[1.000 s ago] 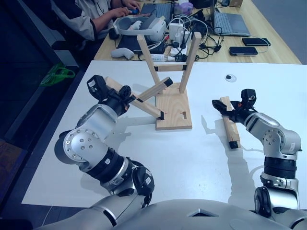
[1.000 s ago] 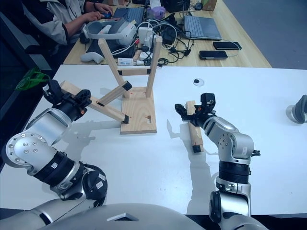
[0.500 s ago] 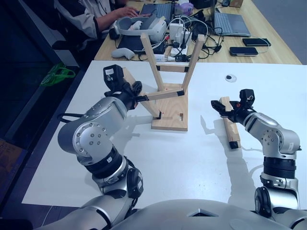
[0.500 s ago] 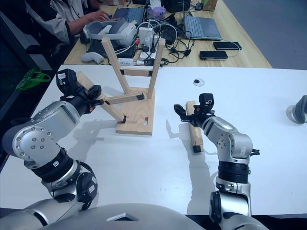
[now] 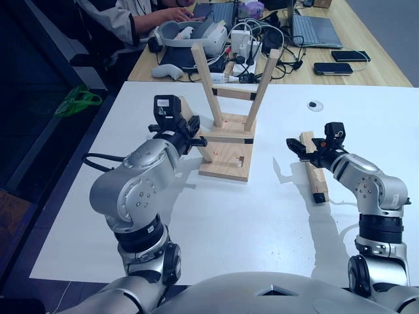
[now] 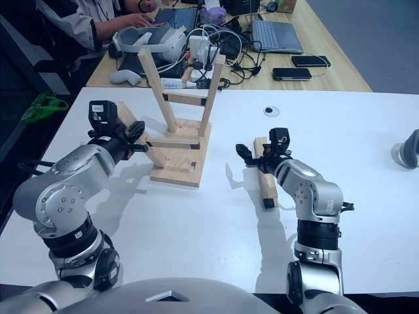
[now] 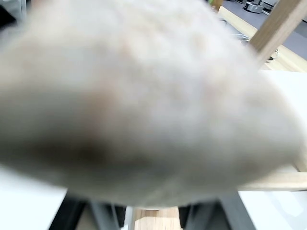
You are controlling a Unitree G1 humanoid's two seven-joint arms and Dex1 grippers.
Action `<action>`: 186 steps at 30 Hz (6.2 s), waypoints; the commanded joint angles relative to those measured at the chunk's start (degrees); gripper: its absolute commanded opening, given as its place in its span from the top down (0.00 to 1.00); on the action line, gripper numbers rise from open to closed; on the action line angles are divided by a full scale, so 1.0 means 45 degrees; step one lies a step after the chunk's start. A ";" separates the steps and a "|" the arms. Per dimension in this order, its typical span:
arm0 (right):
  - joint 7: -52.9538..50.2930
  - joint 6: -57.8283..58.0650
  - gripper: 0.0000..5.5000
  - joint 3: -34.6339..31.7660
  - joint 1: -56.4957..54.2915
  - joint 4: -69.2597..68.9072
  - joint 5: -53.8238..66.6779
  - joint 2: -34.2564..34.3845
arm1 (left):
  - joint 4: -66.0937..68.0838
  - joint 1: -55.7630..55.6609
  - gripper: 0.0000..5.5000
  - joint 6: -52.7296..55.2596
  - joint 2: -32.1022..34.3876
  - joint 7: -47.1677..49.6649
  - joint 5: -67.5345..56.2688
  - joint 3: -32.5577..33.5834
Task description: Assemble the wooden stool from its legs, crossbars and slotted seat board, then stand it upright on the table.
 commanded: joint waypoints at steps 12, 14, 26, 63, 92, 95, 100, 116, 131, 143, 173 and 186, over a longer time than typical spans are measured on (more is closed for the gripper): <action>0.0050 -0.0144 0.02 0.0187 -0.0234 0.0086 -0.0174 -0.0105 | 0.1459 0.0249 0.81 -0.1335 0.0250 -0.0512 0.0747 0.0208; 0.0081 -0.0143 0.02 0.0206 -0.0266 0.0105 -0.0189 -0.0157 | 0.1536 0.0197 0.81 -0.1508 0.0186 -0.0623 0.0712 0.0112; 0.0192 -0.0136 0.02 0.0295 -0.0315 0.0194 -0.0301 -0.0197 | 0.1520 0.0124 0.65 -0.1998 0.0141 -0.1244 0.0640 -0.0404; -0.0032 0.1184 0.02 0.0114 0.2330 -0.1194 -0.1072 -0.1241 | 0.3206 -0.4044 0.42 -0.5679 -0.0261 -0.0449 0.1357 0.0225; 0.0452 -0.1594 0.63 0.1075 0.0392 0.0770 -0.2297 -0.1252 | 0.6870 -0.6770 0.42 -0.4248 -0.2907 -0.0852 -0.0270 -0.0265; 0.0586 -0.3230 0.63 0.0550 -0.0070 0.0611 -0.1970 -0.0808 | 0.6967 -0.6824 0.42 -0.3962 -0.3333 -0.0635 -0.0734 0.0314; 0.0353 -0.4928 0.63 -0.0186 -0.0837 0.0504 -0.1501 -0.0078 | 0.7247 -0.7107 0.42 -0.3224 -0.3401 -0.0655 -0.1780 0.0970; 0.2207 -0.6296 0.63 0.1727 -0.0812 -0.1597 -0.1097 0.0326 | 0.7528 -0.7460 0.42 -0.1649 -0.2887 -0.1055 -0.3300 0.1161; 0.2960 -0.5905 0.63 0.1872 -0.0197 -0.2530 -0.0666 -0.0014 | 0.7908 -0.7855 0.42 -0.1976 -0.2837 -0.0483 -0.3419 0.2076; 0.3305 -0.5736 0.63 0.2085 -0.0026 -0.2685 -0.0495 -0.0234 | 0.7089 -0.7610 0.66 -0.2392 -0.3246 -0.0923 -0.4971 0.2210; 0.4379 -0.6451 0.26 0.2743 -0.1042 -0.2003 -0.0585 -0.0599 | 0.7347 -0.7368 0.81 -0.2772 -0.2707 -0.1230 -0.5314 0.1678; 0.6098 -0.1472 0.11 0.0735 -0.3300 -0.0995 0.3730 -0.2490 | 0.6196 -0.6859 0.81 -0.3481 -0.1587 -0.4171 -0.5624 -0.0069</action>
